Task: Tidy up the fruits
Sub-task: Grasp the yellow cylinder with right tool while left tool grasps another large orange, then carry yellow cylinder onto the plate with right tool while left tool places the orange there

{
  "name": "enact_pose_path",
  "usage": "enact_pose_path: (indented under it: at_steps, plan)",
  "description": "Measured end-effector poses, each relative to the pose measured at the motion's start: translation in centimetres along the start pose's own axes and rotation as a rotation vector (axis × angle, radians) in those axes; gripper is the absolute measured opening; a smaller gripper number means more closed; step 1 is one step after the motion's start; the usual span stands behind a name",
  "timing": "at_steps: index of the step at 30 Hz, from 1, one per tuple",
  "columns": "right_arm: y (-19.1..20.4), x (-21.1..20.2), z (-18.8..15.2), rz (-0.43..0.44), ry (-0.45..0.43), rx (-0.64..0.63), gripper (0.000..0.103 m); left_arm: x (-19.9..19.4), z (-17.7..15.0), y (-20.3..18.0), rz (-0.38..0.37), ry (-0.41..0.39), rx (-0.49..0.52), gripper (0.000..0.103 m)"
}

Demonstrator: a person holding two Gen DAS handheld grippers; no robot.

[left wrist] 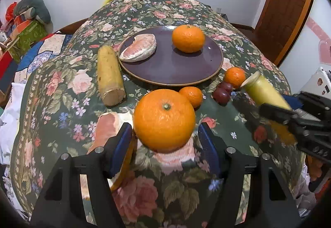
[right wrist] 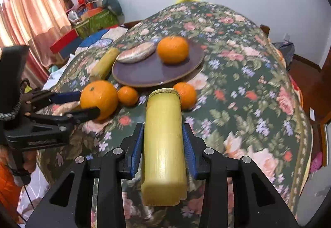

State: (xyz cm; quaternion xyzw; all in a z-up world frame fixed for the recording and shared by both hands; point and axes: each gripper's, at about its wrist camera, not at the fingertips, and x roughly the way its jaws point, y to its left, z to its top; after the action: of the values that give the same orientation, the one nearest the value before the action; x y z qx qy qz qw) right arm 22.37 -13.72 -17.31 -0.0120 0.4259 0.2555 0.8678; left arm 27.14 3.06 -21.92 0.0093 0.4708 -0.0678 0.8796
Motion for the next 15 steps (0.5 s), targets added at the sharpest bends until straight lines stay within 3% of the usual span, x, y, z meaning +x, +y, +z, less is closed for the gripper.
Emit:
enact_pose_path:
  at_steps: [15]
  plan:
    - [-1.6,-0.5,1.4,-0.002,-0.042,0.032,0.034,1.8,0.9,0.3,0.011,-0.008,-0.02,0.068]
